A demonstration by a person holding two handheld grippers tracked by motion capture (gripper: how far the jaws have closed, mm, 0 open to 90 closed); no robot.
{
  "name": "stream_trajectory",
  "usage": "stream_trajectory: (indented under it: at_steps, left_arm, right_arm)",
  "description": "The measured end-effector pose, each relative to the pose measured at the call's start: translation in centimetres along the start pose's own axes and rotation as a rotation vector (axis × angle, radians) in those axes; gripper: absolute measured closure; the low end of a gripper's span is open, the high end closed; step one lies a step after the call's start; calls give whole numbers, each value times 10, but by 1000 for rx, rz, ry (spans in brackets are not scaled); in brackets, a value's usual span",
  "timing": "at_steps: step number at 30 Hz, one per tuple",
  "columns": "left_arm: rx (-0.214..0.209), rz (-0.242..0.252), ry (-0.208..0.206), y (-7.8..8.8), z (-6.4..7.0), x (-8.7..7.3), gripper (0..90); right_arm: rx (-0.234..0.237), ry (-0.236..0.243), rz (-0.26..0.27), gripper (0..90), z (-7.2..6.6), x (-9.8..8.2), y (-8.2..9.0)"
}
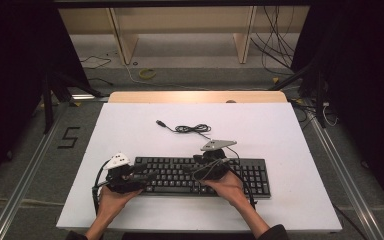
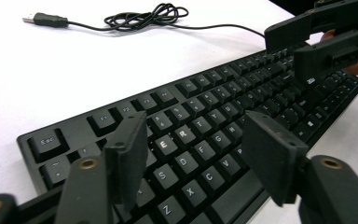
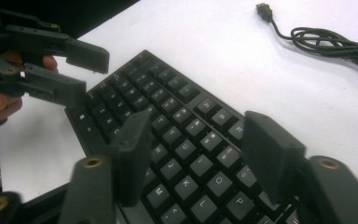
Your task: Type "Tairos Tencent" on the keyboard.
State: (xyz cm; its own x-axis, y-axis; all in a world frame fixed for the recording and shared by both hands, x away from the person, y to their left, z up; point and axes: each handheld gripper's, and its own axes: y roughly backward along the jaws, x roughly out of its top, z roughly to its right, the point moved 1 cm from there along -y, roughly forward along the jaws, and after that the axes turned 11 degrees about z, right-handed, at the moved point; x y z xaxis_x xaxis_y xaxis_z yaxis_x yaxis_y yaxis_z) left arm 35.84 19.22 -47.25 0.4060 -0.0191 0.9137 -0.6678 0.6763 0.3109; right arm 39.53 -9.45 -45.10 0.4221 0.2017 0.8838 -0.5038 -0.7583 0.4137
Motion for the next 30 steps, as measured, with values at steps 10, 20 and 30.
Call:
stream_trajectory:
  at_steps: [10, 20, 30]
  left_arm:
    - [-8, -45, 14, -13, 0, 4, 495]
    - [-3, -97, 8, -26, 2, 3, 545]
    - [2, -119, -15, -32, 1, 4, 665]
  right_arm:
    - [-5, 3, 3, 390, -1, 1, 2]
    - [-14, 3, 11, 361, 0, 3, 7]
    - [-16, 6, 11, 357, 0, 3, 7]
